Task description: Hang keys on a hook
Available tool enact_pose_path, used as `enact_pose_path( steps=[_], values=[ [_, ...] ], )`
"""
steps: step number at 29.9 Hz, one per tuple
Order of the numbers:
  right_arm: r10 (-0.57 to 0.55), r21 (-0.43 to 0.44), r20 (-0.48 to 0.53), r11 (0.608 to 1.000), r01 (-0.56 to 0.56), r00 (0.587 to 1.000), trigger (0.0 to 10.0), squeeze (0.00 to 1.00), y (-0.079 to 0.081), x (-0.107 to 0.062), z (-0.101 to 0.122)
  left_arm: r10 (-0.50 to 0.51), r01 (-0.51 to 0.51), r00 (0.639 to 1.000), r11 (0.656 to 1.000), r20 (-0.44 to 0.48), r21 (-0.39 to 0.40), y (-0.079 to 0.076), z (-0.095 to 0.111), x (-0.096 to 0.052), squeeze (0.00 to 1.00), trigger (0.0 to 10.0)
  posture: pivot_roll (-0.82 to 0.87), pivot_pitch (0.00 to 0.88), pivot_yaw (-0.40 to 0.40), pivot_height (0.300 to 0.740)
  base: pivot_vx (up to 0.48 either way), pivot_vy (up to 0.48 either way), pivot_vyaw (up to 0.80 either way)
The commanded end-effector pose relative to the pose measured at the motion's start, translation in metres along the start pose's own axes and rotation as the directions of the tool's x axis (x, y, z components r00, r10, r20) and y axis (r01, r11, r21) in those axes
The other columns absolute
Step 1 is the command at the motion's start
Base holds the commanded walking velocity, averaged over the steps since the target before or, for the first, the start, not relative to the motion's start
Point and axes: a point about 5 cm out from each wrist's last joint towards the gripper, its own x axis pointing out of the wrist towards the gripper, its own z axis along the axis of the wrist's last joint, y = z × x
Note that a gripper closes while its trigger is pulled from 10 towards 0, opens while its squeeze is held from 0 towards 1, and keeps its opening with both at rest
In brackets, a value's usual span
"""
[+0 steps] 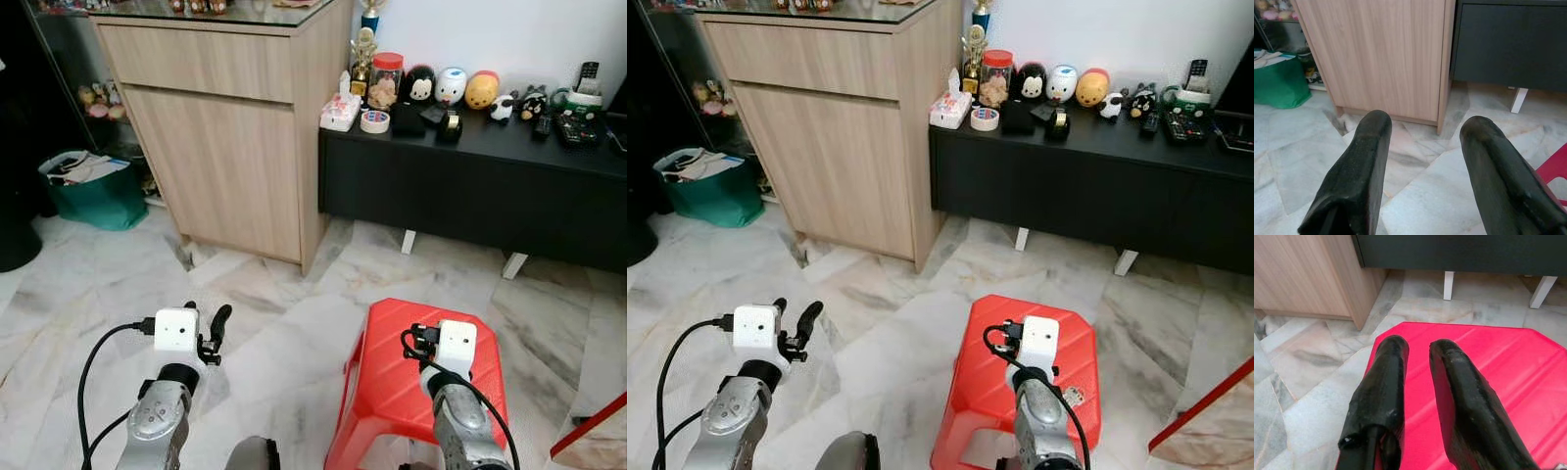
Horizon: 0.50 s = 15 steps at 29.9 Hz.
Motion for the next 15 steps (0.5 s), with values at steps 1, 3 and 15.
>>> enact_pose_path(
  steps=[1,3,15],
  values=[
    [-0.007,0.000,-0.008,1.000,0.007,1.000,10.0,0.00,-0.0012,-0.0004,-0.0015,-0.009,0.009,1.000,1.000,0.024,0.011,-0.0009,0.0051,0.0005,0.00,10.0,0.07,0.012,0.005,0.630,0.259,0.000,0.00],
    [-0.007,0.000,-0.008,1.000,0.007,1.000,10.0,0.00,-0.0014,-0.0005,-0.0016,-0.009,0.009,1.000,1.000,0.024,0.011,-0.0011,0.0051,0.0005,0.00,10.0,0.07,0.013,0.005,0.630,0.259,0.000,0.00],
    [-0.007,0.000,-0.013,1.000,0.007,1.000,10.0,0.00,-0.0013,-0.0008,-0.0028,-0.025,0.024,1.000,1.000,0.017,0.020,-0.0035,0.0034,0.0012,0.00,10.0,0.08,0.013,0.005,0.630,0.260,0.000,0.00]
  ],
)
